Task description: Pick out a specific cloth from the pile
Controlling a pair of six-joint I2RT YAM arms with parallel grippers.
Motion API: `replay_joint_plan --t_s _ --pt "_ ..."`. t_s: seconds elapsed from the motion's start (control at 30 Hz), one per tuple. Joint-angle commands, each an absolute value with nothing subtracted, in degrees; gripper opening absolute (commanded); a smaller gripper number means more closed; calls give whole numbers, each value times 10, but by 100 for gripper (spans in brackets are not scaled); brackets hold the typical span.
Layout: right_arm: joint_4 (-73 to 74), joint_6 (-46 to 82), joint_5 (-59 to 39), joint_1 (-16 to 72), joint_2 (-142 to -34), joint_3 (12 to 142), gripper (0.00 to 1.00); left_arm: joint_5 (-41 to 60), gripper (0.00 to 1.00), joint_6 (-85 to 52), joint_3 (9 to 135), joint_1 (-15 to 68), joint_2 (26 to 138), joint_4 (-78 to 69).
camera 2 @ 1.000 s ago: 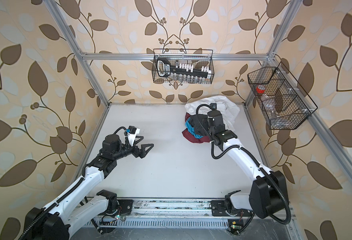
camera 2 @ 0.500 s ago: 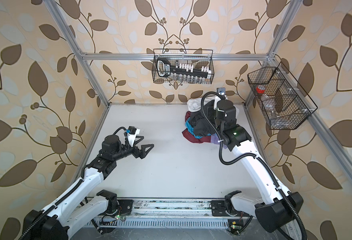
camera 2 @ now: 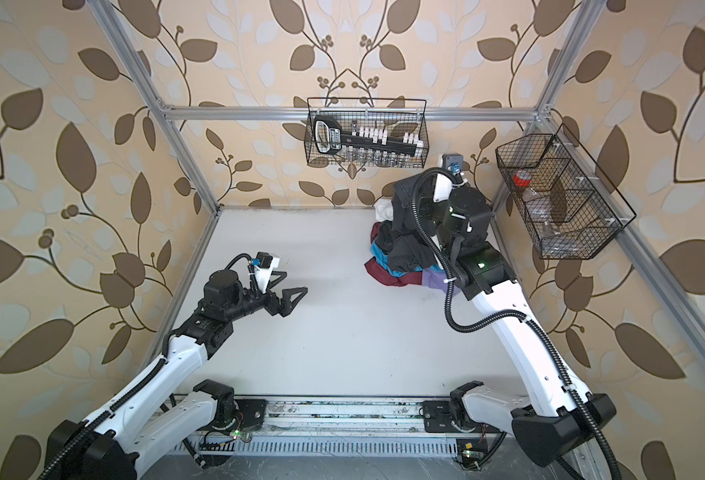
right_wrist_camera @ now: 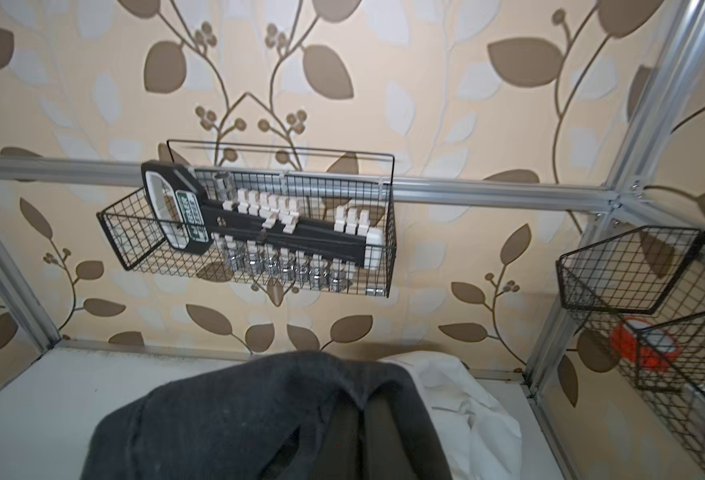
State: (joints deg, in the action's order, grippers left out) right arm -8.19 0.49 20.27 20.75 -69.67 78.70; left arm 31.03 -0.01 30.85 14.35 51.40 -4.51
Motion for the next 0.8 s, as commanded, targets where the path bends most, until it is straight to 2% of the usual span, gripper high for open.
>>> replay_joint_plan --t_s 0.0,0.27,0.5,0.7,0.77 --pt "-82 25 152 214 -732 730 0 310 99 13 308 150 513 -63" --pt "-111 21 101 229 -864 718 0 308 99 16 308 150 517 -62" --pt "-120 24 176 235 -904 677 0 307 99 18 308 150 520 -62" --pt "-138 38 215 227 -935 651 4 307 99 18 309 150 521 -61" --pt "-138 48 220 220 -943 646 12 307 99 18 308 150 519 -61"
